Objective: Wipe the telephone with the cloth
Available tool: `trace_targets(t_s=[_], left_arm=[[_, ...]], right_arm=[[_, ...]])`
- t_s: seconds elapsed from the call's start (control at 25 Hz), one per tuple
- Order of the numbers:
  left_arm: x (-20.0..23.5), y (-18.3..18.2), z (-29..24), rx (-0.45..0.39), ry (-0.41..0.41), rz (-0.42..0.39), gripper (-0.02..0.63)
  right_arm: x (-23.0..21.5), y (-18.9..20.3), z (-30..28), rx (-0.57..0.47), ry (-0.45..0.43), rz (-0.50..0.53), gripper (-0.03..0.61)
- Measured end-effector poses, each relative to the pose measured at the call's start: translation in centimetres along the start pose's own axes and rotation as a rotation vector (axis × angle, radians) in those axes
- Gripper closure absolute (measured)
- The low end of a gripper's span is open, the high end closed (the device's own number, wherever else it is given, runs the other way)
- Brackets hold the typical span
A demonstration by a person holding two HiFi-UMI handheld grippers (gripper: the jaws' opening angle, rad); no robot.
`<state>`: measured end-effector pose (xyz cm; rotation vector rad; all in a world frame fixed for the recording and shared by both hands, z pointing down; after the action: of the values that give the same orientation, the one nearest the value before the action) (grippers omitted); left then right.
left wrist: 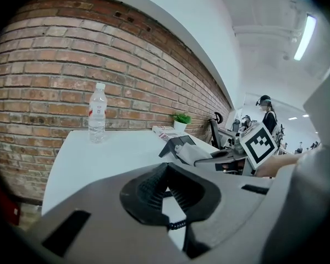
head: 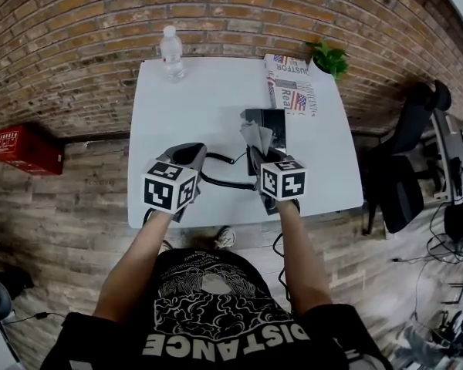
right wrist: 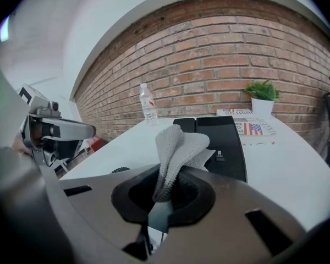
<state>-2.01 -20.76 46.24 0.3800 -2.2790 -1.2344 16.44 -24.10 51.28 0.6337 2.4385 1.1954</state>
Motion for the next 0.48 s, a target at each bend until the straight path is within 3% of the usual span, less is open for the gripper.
trace_targets(t_s=[0.48], left_arm=[[-1.2,0.5,-0.2,0.026,0.058,-0.027,0.609]], right_arm=[[1.0,2.6,1.2,0.034,0.023,-0.042,0.568]])
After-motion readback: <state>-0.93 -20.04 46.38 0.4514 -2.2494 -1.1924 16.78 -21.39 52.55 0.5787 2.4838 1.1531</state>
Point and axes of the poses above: the fingertips, and each gripper's own axes: z backward along the fingers, x to its left, y out of its underside, the point moved 5 cm from there along z, backward along the fingers, and after that the axes turned 4 degrees about z, right-handed, at the moved point
